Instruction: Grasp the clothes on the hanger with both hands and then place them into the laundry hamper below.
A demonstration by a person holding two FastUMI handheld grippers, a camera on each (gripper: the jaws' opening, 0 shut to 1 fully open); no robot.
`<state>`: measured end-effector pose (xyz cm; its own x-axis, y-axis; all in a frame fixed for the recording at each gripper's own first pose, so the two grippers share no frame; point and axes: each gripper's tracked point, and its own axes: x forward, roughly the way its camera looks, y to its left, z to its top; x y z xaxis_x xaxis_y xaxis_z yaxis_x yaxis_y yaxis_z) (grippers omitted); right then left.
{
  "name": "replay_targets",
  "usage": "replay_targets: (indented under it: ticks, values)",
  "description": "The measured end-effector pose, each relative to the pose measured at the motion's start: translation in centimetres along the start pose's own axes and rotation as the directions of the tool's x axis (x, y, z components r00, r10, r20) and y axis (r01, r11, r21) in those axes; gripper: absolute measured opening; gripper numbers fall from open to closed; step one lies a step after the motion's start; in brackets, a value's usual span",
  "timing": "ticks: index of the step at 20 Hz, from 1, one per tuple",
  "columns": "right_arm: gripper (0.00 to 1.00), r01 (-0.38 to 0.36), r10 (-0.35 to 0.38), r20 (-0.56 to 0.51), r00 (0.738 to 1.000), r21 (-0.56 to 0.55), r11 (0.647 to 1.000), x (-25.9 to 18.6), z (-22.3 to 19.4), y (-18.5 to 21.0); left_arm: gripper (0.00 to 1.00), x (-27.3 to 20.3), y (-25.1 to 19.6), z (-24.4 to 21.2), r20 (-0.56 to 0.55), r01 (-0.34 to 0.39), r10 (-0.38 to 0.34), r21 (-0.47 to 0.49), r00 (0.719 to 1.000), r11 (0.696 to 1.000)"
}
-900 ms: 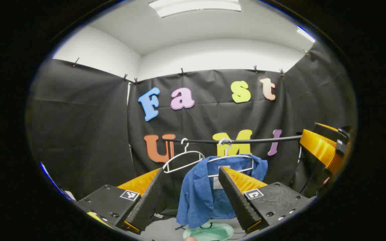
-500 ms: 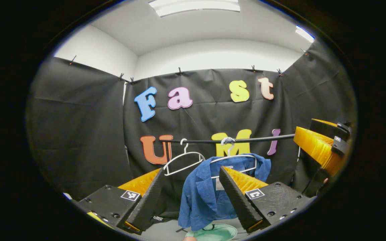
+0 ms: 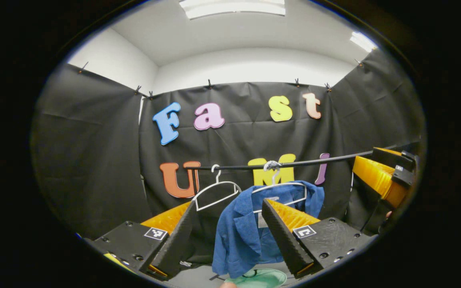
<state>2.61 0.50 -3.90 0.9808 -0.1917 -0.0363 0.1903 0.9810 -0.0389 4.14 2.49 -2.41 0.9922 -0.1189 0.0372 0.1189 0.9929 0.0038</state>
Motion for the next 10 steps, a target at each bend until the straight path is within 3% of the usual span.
replay_targets:
  ticks: [5, 10]
  values:
    - [1.0, 0.03, -0.031, -0.062, 0.998, -0.018, 0.999, 1.4, -4.0, -2.8, 1.0, 0.7, 0.0, -0.1, 0.047, -0.032, 0.034, -0.04, 0.998, 0.999]
    - [1.0, 0.039, -0.044, -0.164, 0.985, -0.033, 0.999, 4.6, -9.1, -5.6, 1.0, 2.2, -1.8, -2.5, 0.02, -0.052, 0.054, -0.112, 0.998, 0.992]
